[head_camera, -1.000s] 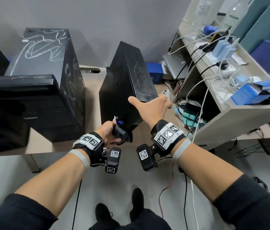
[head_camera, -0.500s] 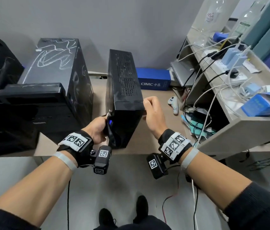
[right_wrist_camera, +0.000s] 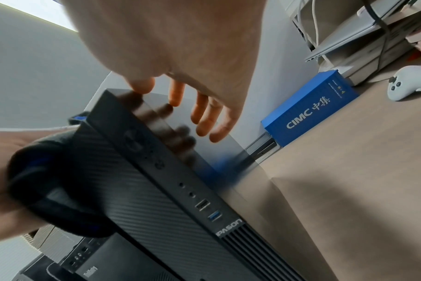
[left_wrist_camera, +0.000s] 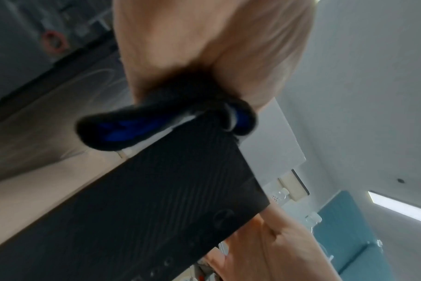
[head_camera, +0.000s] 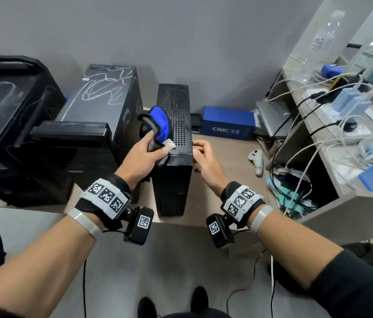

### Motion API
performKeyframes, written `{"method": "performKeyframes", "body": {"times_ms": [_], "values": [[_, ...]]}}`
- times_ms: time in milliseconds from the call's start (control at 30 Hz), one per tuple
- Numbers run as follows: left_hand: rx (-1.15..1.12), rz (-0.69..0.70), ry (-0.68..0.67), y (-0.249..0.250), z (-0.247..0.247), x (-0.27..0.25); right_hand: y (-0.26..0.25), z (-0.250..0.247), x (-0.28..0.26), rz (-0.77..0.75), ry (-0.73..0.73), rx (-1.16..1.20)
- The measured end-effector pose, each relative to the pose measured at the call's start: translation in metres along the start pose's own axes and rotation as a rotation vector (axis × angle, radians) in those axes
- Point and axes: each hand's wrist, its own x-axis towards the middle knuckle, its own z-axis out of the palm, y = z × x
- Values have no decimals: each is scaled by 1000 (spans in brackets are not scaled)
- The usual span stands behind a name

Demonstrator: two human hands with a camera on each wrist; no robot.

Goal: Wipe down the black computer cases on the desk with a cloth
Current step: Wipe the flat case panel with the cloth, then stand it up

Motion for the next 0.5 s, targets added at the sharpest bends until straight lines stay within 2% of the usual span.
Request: {"method": "performKeyframes", "body": {"times_ms": [100,167,300,400,500], "values": [[450,55,13,12,-7,6,7,5,7,12,-68,-27],[653,92,6,23,-4,6,10,6,9,14,-108,-4],[1052,181,-257,39,19,8,10,4,12,31,-96,1],[1182,230,-369,39,31,21,12,0,22,84,-33,-73],[1109,273,-335,33,27,20,17,-5,29,84,-58,-125]]}}
